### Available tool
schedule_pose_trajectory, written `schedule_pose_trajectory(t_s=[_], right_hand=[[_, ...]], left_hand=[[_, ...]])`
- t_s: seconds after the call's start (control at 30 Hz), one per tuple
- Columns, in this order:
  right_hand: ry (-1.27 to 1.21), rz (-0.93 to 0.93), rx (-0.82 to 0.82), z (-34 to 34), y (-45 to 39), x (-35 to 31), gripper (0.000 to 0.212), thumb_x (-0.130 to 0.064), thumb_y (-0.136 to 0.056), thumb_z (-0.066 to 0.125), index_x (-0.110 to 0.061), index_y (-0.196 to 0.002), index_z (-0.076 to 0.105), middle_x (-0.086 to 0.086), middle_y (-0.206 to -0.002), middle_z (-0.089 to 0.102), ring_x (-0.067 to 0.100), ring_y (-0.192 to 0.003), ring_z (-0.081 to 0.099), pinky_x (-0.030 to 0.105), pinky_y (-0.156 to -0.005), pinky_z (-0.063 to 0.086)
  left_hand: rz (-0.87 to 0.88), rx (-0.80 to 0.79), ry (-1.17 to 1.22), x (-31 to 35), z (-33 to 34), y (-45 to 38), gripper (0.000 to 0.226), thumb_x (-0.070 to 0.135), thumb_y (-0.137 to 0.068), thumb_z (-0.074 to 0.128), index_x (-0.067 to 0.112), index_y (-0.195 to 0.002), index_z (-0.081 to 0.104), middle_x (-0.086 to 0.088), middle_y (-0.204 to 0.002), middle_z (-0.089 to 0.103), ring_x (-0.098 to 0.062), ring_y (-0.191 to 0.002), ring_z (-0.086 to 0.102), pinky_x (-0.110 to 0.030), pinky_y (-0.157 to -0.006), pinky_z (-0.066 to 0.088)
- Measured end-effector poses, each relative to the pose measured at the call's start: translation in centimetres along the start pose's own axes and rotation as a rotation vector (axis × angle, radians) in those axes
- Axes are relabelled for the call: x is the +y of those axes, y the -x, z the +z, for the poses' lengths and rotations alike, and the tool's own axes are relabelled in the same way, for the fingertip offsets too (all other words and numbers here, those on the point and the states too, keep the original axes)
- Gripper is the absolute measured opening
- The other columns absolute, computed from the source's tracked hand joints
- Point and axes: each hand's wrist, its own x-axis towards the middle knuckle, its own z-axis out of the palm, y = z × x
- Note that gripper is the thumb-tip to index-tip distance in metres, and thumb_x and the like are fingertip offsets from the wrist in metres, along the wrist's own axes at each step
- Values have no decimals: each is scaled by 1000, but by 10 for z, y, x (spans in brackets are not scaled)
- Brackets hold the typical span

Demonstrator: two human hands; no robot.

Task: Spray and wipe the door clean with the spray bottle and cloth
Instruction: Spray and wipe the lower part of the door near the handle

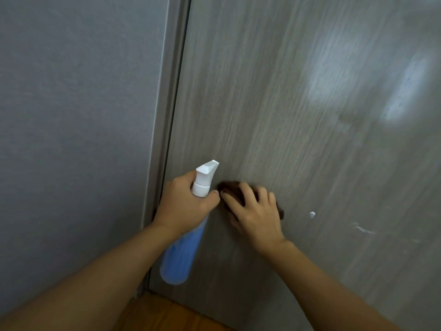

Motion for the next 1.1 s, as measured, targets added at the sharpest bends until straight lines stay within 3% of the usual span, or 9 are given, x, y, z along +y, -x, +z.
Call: schedule_pose_trajectory(t_s=[0.1,0.2,0.27,0.4,0.57,0.8,0.93,1.1], right_hand=[[-59,99,82,-14,-20,23,48,-33,-86,76,-26,-133,69,16,-125,64,38,-91,55,43,-73,45],[-85,353,210,-26,-51,49,53,-40,-89,69,-30,-141,60,14,-130,54,38,-98,48,46,-82,40],[-87,414,256,-27,-61,53,53,-46,-89,68,-33,-140,61,12,-130,52,36,-101,46,46,-84,37],[-88,307,257,-15,-45,40,44,-47,-89,71,-31,-131,69,13,-126,59,35,-96,49,44,-78,37],[-125,94,100,-12,-15,27,37,-33,-85,79,-24,-121,75,15,-116,65,34,-87,53,40,-73,39],[-205,318,286,-66,-38,75,42,-31,-88,76,-19,-127,72,22,-114,58,40,-95,54,46,-84,45],[-196,394,330,-91,-39,93,42,-31,-88,77,-17,-128,72,23,-116,57,42,-101,54,49,-87,48],[-173,404,316,-104,-33,100,42,-31,-89,76,-16,-128,72,24,-118,58,45,-103,54,53,-86,47]], left_hand=[[4,-4,-1,1,0,0,24,21,-79,81,7,-76,61,-8,-64,64,-18,-56,58,-38,-55,47],[-8,-20,3,3,2,0,32,35,-73,73,6,-78,61,-8,-66,64,-23,-60,61,-42,-56,50],[-8,-30,3,2,2,1,35,38,-72,71,5,-80,62,-8,-67,64,-24,-63,62,-43,-57,51],[-10,-16,16,-6,3,1,31,34,-74,74,6,-80,61,-8,-66,64,-24,-63,62,-42,-57,52],[-40,-38,-6,-14,7,6,28,34,-72,76,10,-78,63,-6,-67,66,-23,-65,64,-42,-59,52],[-83,-168,-7,-15,32,26,27,34,-69,71,10,-75,61,-7,-66,65,-14,-57,57,-33,-56,46],[-179,-90,18,-13,52,34,25,34,-66,70,13,-79,64,-3,-70,68,-21,-67,66,-37,-60,51],[-205,-16,74,-4,61,34,24,34,-64,69,13,-75,63,-3,-66,67,-20,-63,64,-36,-59,50]])
